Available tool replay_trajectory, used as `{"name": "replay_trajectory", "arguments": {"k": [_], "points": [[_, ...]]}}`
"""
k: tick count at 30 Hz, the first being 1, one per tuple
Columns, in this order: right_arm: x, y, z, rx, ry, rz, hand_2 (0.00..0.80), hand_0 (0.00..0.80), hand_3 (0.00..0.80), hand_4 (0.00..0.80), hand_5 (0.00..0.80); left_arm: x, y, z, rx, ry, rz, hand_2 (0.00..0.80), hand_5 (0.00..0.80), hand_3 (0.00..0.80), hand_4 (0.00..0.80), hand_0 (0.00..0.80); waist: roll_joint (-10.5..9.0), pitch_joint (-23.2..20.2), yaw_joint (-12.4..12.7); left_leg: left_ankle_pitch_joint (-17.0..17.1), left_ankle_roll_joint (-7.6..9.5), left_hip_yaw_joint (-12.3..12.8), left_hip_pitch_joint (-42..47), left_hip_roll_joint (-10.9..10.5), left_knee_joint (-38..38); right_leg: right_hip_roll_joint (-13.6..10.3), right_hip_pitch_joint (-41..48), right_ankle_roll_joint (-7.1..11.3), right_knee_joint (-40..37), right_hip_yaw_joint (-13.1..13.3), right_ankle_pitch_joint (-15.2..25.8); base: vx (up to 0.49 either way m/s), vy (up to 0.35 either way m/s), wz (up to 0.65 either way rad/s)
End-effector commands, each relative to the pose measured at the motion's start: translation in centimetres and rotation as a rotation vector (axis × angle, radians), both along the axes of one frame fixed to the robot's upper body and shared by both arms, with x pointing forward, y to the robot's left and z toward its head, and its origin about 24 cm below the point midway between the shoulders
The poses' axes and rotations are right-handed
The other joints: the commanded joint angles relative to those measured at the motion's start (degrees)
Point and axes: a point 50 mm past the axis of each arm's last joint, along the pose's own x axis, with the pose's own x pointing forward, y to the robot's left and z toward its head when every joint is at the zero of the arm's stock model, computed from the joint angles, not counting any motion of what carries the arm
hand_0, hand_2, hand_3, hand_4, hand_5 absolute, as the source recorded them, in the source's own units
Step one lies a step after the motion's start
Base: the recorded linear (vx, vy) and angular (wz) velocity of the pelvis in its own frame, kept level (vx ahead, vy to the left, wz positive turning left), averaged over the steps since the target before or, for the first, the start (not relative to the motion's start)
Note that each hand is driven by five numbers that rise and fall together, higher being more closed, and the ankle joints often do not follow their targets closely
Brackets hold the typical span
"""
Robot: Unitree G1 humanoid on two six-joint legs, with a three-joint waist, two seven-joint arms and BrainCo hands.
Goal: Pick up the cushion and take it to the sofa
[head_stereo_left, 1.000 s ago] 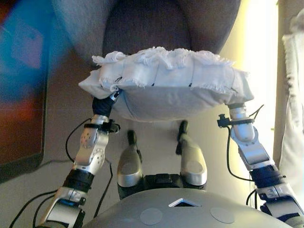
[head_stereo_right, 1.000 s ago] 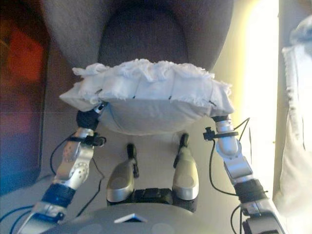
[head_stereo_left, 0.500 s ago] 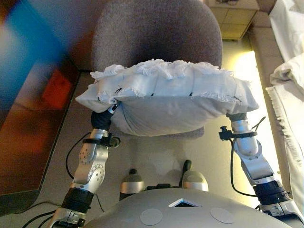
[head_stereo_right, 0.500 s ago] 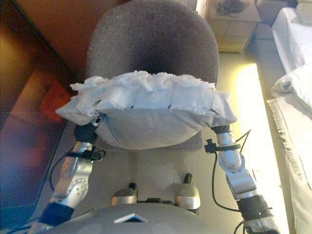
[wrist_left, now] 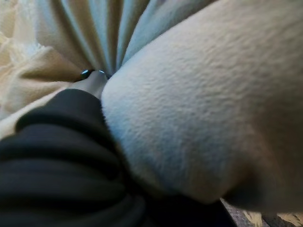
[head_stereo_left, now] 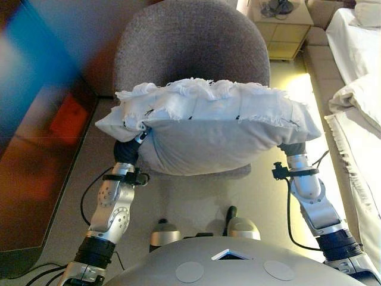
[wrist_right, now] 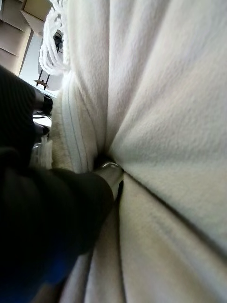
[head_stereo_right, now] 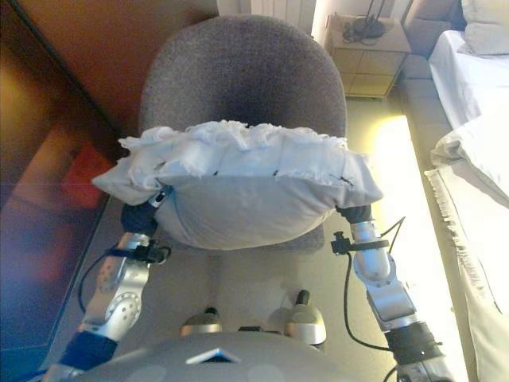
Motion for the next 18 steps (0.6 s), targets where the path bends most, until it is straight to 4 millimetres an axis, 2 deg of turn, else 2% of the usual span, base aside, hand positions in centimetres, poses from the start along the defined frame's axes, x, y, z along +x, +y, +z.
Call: {"name": "replay_trajectory", "arguments": {"k": [1, 3, 4, 5, 7, 8, 9, 12, 13, 16, 18], "points": [[0.8, 2.9, 5.8, 0.087, -0.297, 0.186, 0.800, 0.800, 0.800, 0.800, 0.800, 1.5, -0.9, 5.8, -0.067, -0.316, -0.040, 0.800, 0.800, 0.800, 0.800, 0.800, -2.86, 3.3, 0.3, 8.4, -1.91, -0.5, -8.7, 6.7, 15.3, 1.0, 3.5, -2.64, 6.3, 0.2, -8.5, -0.007, -0.212, -0.11], [0.9, 2.8, 5.6, 0.090, -0.293, 0.192, 0.800, 0.800, 0.800, 0.800, 0.800, 1.3, -0.9, 5.4, -0.065, -0.309, -0.036, 0.800, 0.800, 0.800, 0.800, 0.800, -3.58, 4.8, 0.5, 9.0, -1.06, -0.4, -11.4, 7.7, 20.7, 1.5, 4.0, -3.71, 7.3, 0.8, -9.0, 0.035, -0.210, -0.31], [0.9, 2.8, 5.6, 0.090, -0.291, 0.191, 0.800, 0.800, 0.800, 0.800, 0.800, 1.3, -1.0, 5.3, -0.067, -0.303, -0.039, 0.800, 0.800, 0.800, 0.800, 0.800, -3.87, 5.3, 0.7, 8.0, -0.69, 0.5, -12.0, 7.2, 22.4, 1.6, 4.4, -3.96, 7.7, 0.6, -9.5, 0.077, -0.129, -0.37], [0.9, 2.8, 5.7, 0.089, -0.290, 0.191, 0.800, 0.800, 0.800, 0.800, 0.800, 1.3, -1.1, 5.3, -0.070, -0.300, -0.040, 0.800, 0.800, 0.800, 0.800, 0.800, -3.92, 5.6, 1.0, 7.2, -0.35, 0.4, -12.6, 5.9, 22.8, 1.6, 4.8, -3.95, 7.9, 0.6, -9.8, 0.107, -0.073, -0.24], [0.9, 3.0, 5.7, 0.083, -0.291, 0.215, 0.800, 0.800, 0.800, 0.800, 0.800, 1.1, -1.0, 5.2, -0.079, -0.297, -0.024, 0.800, 0.800, 0.800, 0.800, 0.800, -2.95, 6.3, 2.4, 5.7, 0.87, -2.0, -14.6, 0.1, 20.0, 2.6, 5.5, -3.48, 8.8, 2.0, -11.2, 0.180, -0.021, -0.12], [0.8, 3.2, 5.7, 0.079, -0.290, 0.225, 0.800, 0.800, 0.800, 0.800, 0.800, 0.9, -0.9, 5.3, -0.084, -0.298, -0.017, 0.800, 0.800, 0.800, 0.800, 0.800, -1.91, 6.5, 3.0, 6.3, 1.06, -2.6, -15.1, -1.8, 17.1, 3.7, 5.9, -3.42, 9.2, 3.1, -12.3, 0.273, 0.026, -0.38], [0.8, 3.4, 5.7, 0.074, -0.290, 0.230, 0.800, 0.800, 0.800, 0.800, 0.800, 0.9, -0.9, 5.3, -0.086, -0.302, -0.017, 0.800, 0.800, 0.800, 0.800, 0.800, -0.94, 6.8, 3.6, 7.7, 0.94, -2.4, -16.0, -2.6, 13.7, 4.8, 6.8, -3.39, 9.4, 3.9, -13.3, 0.289, 0.043, -0.65], [0.9, 3.8, 5.5, 0.071, -0.283, 0.226, 0.800, 0.800, 0.800, 0.800, 0.800, 1.0, -1.3, 5.3, -0.094, -0.301, -0.019, 0.800, 0.800, 0.800, 0.800, 0.800, 0.48, 6.8, 5.6, 12.2, 0.64, -1.7, -19.0, -3.7, 5.7, 6.8, 11.1, -3.40, 8.9, 6.3, -16.3, 0.395, 0.049, -0.83], [0.9, 3.9, 5.4, 0.073, -0.277, 0.227, 0.800, 0.800, 0.800, 0.800, 0.800, 1.0, -1.4, 5.1, -0.097, -0.295, -0.017, 0.800, 0.800, 0.800, 0.800, 0.800, 0.41, 6.8, 6.1, 13.3, 0.49, -1.7, -19.1, -4.1, 4.0, 6.9, 12.4, -3.35, 8.7, 6.8, -17.0, 0.539, 0.072, 0.18], [0.6, 3.6, 4.9, 0.077, -0.238, 0.235, 0.800, 0.800, 0.800, 0.800, 0.800, 0.4, -1.1, 4.7, -0.102, -0.272, -0.009, 0.800, 0.800, 0.800, 0.800, 0.800, 0.57, 5.8, 7.9, 15.7, -0.07, -3.8, -20.1, -3.8, -0.2, 7.0, 15.8, -3.25, 9.5, 9.2, -20.3, 0.530, 0.096, 0.33], [0.4, 3.5, 4.9, 0.076, -0.230, 0.238, 0.800, 0.800, 0.800, 0.800, 0.800, 0.1, -1.0, 4.6, -0.103, -0.274, -0.012, 0.800, 0.800, 0.800, 0.800, 0.800, 0.82, 5.4, 8.5, 17.2, -0.72, -4.6, -20.9, -2.3, -1.7, 6.7, 16.8, -3.06, 10.9, 10.3, -22.9, 0.498, 0.153, -0.11]]}}
